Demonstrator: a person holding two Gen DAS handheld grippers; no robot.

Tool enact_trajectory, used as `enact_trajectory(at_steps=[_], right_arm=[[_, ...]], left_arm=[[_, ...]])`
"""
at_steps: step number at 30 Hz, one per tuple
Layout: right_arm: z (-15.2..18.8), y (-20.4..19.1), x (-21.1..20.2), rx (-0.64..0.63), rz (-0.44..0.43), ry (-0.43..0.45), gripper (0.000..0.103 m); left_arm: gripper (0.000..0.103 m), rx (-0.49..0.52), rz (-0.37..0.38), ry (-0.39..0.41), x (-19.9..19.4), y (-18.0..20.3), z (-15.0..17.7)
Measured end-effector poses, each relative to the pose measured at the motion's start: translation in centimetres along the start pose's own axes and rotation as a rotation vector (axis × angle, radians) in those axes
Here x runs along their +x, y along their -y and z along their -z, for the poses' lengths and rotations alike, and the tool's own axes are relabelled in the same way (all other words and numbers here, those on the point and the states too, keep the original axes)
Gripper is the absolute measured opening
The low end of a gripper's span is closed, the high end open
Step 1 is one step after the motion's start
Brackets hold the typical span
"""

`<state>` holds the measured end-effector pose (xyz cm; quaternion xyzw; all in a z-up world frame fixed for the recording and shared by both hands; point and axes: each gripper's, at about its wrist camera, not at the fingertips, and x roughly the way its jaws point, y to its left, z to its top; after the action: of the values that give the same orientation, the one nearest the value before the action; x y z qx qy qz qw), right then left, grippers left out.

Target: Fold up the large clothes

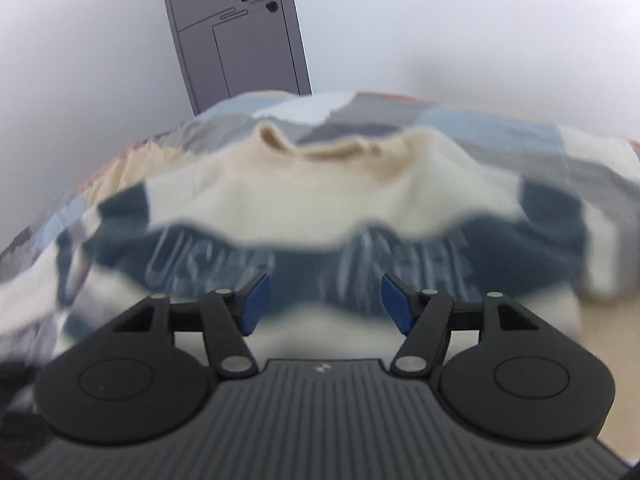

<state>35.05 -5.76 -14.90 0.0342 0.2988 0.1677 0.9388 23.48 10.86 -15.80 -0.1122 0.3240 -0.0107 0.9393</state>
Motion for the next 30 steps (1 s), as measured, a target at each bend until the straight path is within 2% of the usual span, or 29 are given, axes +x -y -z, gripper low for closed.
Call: enact_trajectory(at_steps=[4, 7, 8, 10, 11, 14, 18, 24, 27, 30], right_arm=[[-2.8, -2.4, 5.3, -0.158, 0.087, 0.049, 0.061], [-4.1, -2.2, 9.5, -0.115, 0.096, 0.011, 0.061], [-4.4, -2.0, 11.1, -0.104, 0.114, -0.003, 0.061], [-4.7, -1.6, 14.2, -0.113, 0.169, -0.020, 0.053], [-5.0, -1.3, 15.5, -0.116, 0.188, -0.024, 0.054], [-6.0, -0.3, 18.0, -0.104, 0.210, 0.004, 0.053], [-7.5, 0.7, 20.5, -0.082, 0.234, -0.002, 0.050], [-7.6, 1.3, 19.0, -0.038, 0.196, 0.010, 0.050], [-7.4, 1.2, 15.9, -0.019, 0.179, 0.023, 0.051], [-7.2, 0.8, 11.3, -0.056, 0.141, 0.045, 0.051]], left_arm=[[0.076, -0.030, 0.009, 0.005, 0.0, -1.2, 0.0], [0.076, -0.036, 0.016, 0.012, 0.4, -1.6, 0.2], [0.076, -0.036, 0.017, 0.013, 0.7, -1.6, 0.3], [0.076, -0.042, 0.022, 0.020, 0.8, -1.5, 0.4], [0.076, -0.040, 0.026, 0.032, 0.7, -1.4, 0.5], [0.076, -0.031, 0.047, 0.047, 0.6, -1.3, 0.7], [0.076, -0.057, 0.053, 0.051, 0.8, -1.7, 0.7], [0.076, -0.091, 0.093, 0.060, 0.3, -3.0, 0.1], [0.076, -0.060, 0.123, 0.075, -1.5, -3.5, -0.4], [0.076, -0.128, 0.185, 0.094, -3.6, -4.5, -0.4]])
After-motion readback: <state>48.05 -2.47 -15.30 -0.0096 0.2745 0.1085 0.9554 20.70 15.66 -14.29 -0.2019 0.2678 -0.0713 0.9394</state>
